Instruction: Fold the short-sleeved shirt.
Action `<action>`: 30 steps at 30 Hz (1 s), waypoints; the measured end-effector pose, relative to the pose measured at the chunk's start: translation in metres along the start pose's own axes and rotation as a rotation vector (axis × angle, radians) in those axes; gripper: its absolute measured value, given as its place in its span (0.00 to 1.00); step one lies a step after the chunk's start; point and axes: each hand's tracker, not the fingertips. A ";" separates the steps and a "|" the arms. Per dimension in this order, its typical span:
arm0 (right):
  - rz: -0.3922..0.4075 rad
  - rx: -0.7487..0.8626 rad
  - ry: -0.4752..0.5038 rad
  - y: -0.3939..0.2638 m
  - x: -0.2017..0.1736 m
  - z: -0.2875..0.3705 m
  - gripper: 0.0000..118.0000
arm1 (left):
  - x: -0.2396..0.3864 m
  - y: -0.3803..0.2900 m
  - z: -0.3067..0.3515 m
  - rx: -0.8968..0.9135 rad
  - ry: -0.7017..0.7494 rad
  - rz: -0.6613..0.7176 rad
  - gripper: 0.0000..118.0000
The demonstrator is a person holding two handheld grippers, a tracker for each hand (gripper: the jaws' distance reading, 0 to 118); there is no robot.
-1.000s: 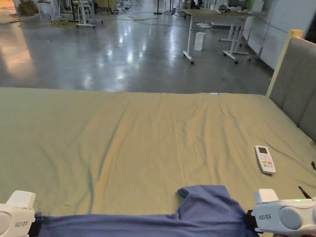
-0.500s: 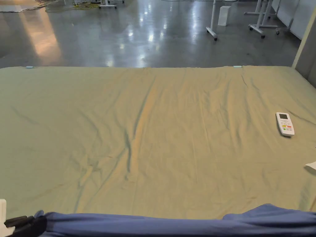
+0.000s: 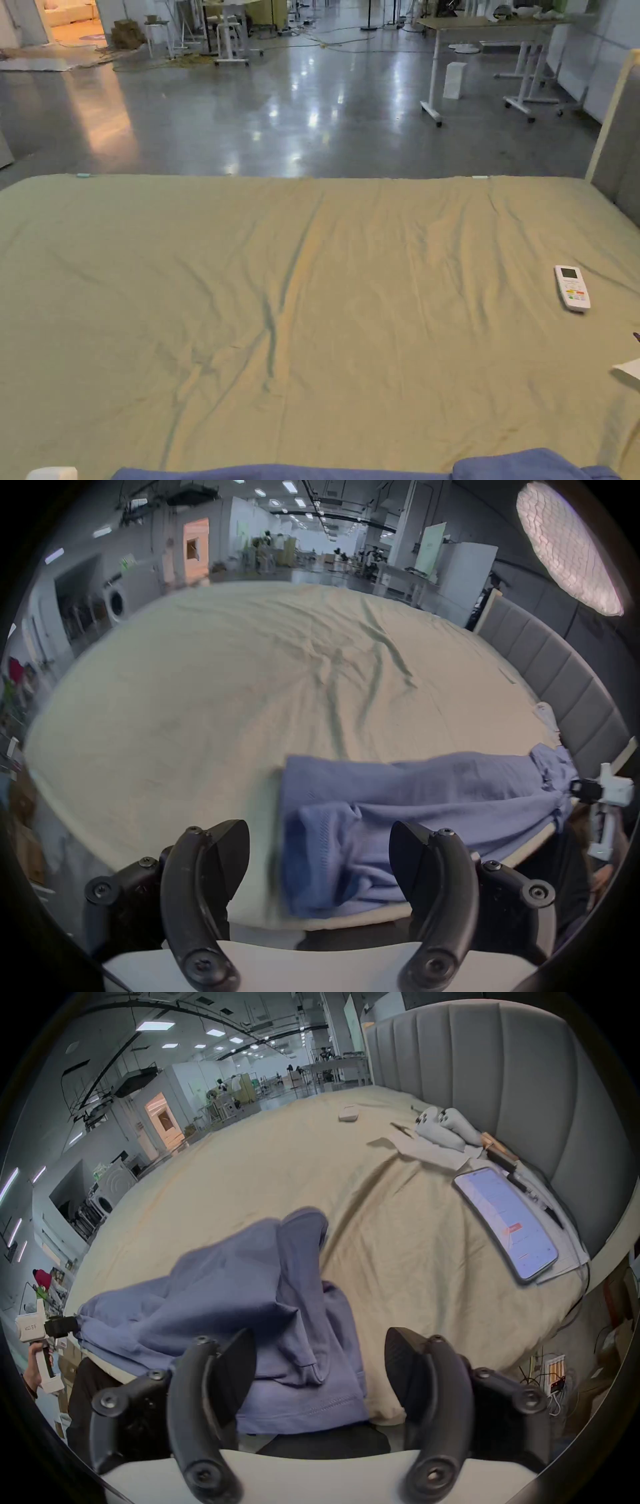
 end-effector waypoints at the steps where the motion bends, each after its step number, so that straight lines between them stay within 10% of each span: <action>1: -0.014 0.055 0.000 0.003 0.001 0.011 0.59 | 0.008 0.002 0.017 0.063 0.047 -0.039 0.71; 7: -0.024 0.383 0.011 0.019 -0.031 0.111 0.59 | 0.065 0.026 0.132 0.502 0.033 -0.112 0.71; 14: 0.224 0.700 0.025 0.031 -0.122 0.178 0.59 | 0.147 0.029 0.194 0.766 0.129 -0.221 0.69; 17: 0.322 0.806 -0.003 0.027 -0.151 0.191 0.59 | 0.168 0.021 0.209 0.881 0.115 -0.221 0.50; 20: 0.296 0.801 0.075 0.023 -0.161 0.197 0.35 | 0.183 0.022 0.218 0.857 0.092 -0.256 0.36; 22: 0.261 0.750 0.101 0.018 -0.168 0.196 0.11 | 0.186 0.020 0.220 0.847 0.056 -0.295 0.03; 30: 0.374 0.804 0.109 0.015 -0.181 0.205 0.00 | 0.191 0.016 0.219 0.793 -0.016 -0.282 0.00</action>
